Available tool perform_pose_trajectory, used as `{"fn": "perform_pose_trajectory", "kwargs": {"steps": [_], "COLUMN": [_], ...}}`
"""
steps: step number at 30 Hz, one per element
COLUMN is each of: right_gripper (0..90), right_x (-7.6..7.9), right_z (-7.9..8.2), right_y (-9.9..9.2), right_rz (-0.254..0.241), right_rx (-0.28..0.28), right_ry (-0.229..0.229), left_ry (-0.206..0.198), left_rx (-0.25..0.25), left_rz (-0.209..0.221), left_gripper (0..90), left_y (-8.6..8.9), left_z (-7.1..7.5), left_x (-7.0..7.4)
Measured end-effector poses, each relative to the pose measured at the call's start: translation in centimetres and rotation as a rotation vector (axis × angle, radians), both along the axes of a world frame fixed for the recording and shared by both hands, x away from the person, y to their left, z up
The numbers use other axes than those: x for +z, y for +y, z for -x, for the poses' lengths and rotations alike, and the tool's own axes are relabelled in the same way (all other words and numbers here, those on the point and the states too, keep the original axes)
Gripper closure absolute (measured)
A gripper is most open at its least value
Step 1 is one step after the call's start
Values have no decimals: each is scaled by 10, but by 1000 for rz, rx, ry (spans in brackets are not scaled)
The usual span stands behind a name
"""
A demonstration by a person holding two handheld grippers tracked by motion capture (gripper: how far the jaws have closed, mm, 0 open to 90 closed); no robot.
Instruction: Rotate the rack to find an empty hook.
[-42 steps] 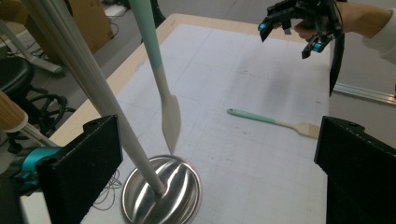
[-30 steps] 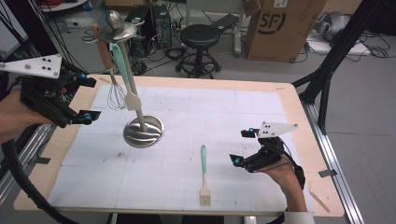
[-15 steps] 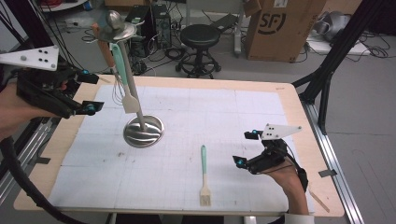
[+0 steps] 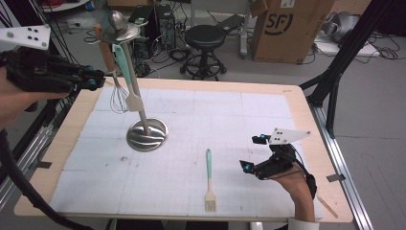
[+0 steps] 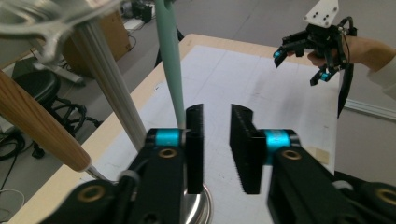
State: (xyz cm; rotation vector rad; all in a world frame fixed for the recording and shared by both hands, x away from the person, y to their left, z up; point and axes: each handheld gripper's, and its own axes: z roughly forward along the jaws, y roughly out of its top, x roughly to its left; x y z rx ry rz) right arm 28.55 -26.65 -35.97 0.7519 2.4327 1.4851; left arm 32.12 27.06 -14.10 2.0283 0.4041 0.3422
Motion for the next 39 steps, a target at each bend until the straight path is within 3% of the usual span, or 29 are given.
{"fn": "perform_pose_trajectory", "kwargs": {"steps": [3, 11, 19, 29, 39], "right_gripper": [0, 0, 0, 0, 0], "right_x": [-2, -3, -2, -4, -4], "right_z": [0, 1, 2, 2, 2], "right_y": [0, -4, -9, -10, -13], "right_rz": [2, -3, -17, -21, -22], "right_rx": [17, 1, -10, -11, -23], "right_ry": [8, 4, -6, -4, -8], "left_ry": [-10, -18, -29, -27, -23], "left_rx": [14, 0, 42, 70, 125], "left_rz": [5, -18, -41, -46, -40], "left_gripper": [897, 900, 900, 900, 900], "left_y": [0, -2, 6, 14, 22], "left_z": [-5, -20, -31, -46, -70], "left_x": [5, 20, 34, 36, 36]}}
